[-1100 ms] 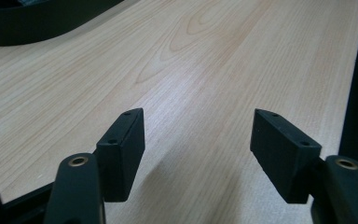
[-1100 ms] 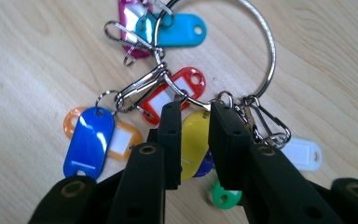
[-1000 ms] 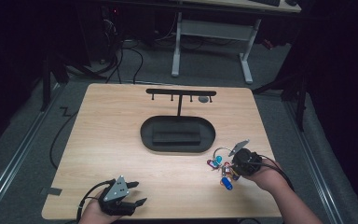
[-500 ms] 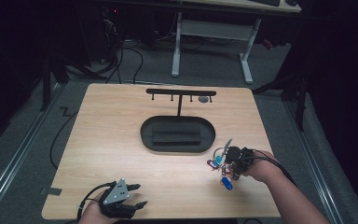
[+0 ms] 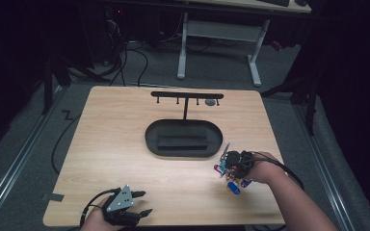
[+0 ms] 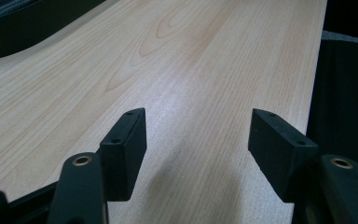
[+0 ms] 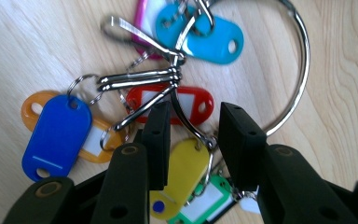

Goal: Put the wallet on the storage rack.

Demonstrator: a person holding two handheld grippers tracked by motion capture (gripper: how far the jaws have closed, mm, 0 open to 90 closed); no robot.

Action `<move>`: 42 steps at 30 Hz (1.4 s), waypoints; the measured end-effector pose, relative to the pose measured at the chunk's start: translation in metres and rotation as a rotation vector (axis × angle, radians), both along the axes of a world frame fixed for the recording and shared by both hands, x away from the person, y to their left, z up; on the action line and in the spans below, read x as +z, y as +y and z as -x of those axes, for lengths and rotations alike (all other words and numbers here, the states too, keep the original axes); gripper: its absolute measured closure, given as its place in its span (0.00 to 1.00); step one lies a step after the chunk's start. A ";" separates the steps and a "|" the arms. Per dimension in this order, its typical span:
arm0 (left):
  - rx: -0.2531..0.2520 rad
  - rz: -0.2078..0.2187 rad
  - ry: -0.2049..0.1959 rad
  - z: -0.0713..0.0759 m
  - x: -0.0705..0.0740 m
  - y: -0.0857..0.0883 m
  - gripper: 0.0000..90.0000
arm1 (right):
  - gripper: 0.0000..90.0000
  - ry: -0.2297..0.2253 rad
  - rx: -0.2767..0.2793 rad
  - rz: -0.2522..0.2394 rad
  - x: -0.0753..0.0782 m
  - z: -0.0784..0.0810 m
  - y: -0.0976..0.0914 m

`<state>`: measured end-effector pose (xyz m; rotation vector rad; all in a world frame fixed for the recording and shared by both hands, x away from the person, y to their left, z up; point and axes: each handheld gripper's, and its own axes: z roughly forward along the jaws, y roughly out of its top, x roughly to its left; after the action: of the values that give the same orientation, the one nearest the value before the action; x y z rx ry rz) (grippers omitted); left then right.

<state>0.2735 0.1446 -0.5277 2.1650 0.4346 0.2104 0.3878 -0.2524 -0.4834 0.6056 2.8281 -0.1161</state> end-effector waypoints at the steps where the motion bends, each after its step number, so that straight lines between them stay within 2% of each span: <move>1: 0.000 0.000 0.000 0.000 0.000 0.000 0.42 | 0.73 0.000 0.001 -0.008 0.000 0.000 0.001; 4: -0.010 -0.011 0.004 0.000 0.000 -0.001 0.42 | 0.73 0.001 0.006 0.002 0.000 0.000 0.001; 5: -0.011 -0.010 0.002 0.001 -0.001 -0.001 0.42 | 0.76 0.015 0.003 0.008 0.000 -0.002 -0.002; 12: -0.019 -0.007 0.012 0.001 -0.002 -0.003 0.41 | 0.80 0.045 -0.026 -0.034 0.001 -0.008 -0.007; 15: -0.022 0.001 0.017 0.001 -0.002 -0.003 0.41 | 0.81 0.050 0.020 -0.036 0.001 -0.007 -0.004; 17: -0.026 0.002 0.022 0.001 -0.002 -0.003 0.41 | 0.82 0.049 0.057 -0.015 0.000 -0.007 -0.002; 22: -0.030 -0.006 0.023 0.001 -0.003 -0.004 0.41 | 0.83 0.059 0.086 0.010 -0.002 -0.011 0.005; 33: -0.040 -0.006 0.025 0.002 -0.002 -0.004 0.41 | 0.96 0.107 0.011 -0.039 -0.003 -0.014 0.003; 35: -0.041 -0.008 0.024 0.002 -0.003 -0.004 0.41 | 0.96 0.093 0.011 -0.029 -0.003 -0.012 0.004; 42: -0.034 -0.011 0.028 0.002 -0.003 -0.003 0.41 | 0.97 0.107 0.004 -0.013 0.002 -0.007 0.008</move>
<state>0.2716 0.1412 -0.5311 2.1865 0.4132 0.1638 0.3950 -0.2449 -0.4810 0.6137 2.9355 -0.1330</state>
